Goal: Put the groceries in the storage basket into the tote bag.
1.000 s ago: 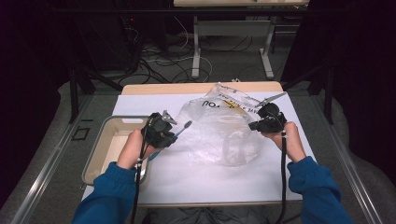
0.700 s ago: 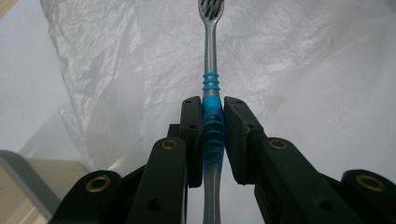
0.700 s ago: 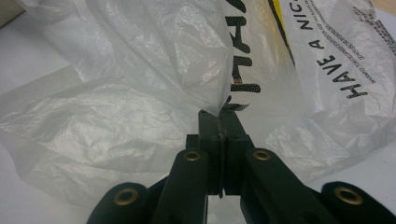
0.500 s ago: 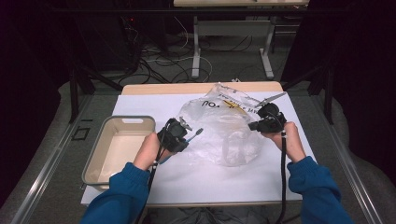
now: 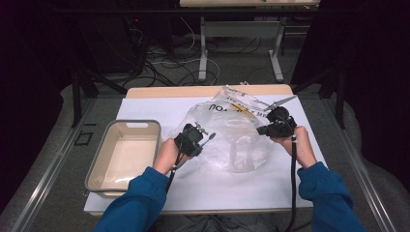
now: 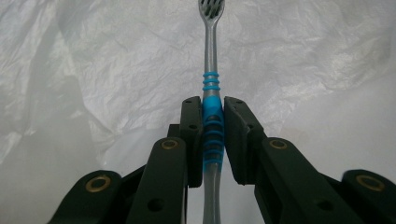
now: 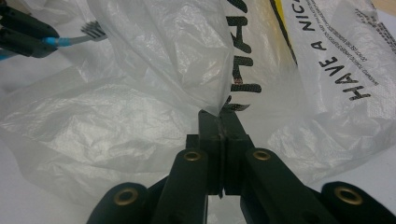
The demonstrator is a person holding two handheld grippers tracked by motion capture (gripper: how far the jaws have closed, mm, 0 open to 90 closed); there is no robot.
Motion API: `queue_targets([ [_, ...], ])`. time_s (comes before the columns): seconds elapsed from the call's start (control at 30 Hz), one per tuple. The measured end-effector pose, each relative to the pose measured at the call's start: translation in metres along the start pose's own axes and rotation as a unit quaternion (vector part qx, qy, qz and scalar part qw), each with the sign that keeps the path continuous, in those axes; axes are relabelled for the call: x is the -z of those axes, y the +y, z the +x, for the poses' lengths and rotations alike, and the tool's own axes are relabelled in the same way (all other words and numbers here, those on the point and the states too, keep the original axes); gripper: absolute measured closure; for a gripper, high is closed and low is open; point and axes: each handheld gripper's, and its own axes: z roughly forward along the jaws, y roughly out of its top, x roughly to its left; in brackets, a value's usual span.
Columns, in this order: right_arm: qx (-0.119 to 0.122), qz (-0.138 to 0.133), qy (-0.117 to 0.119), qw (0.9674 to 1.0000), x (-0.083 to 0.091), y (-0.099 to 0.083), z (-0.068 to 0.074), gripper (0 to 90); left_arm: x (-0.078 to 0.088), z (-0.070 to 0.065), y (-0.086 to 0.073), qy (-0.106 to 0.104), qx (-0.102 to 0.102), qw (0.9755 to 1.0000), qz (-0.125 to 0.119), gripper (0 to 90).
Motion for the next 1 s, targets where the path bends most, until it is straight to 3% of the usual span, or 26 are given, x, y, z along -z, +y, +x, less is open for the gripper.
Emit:
queue_targets([
  [0.03,0.003,0.001,0.000,1.0000,0.000,0.000,0.000,90.0,-0.002,-0.001,0.002,0.002,0.009,0.9999,-0.008,78.7],
  [0.23,0.003,0.002,0.002,1.0000,-0.001,0.000,0.001,90.0,-0.013,0.001,0.013,0.007,0.015,0.9996,-0.023,78.7],
  [0.27,0.004,0.002,0.003,1.0000,-0.001,0.000,0.001,90.0,-0.016,0.001,0.014,0.006,0.026,0.9993,-0.028,78.7],
  [0.53,0.003,0.001,0.001,1.0000,-0.001,0.000,0.001,90.0,-0.030,0.005,0.025,0.009,0.030,0.9985,-0.044,78.6],
  [1.0,-0.001,0.000,0.001,1.0000,-0.001,0.000,-0.001,90.0,-0.044,0.007,0.041,0.039,0.048,0.9943,-0.087,78.5],
])
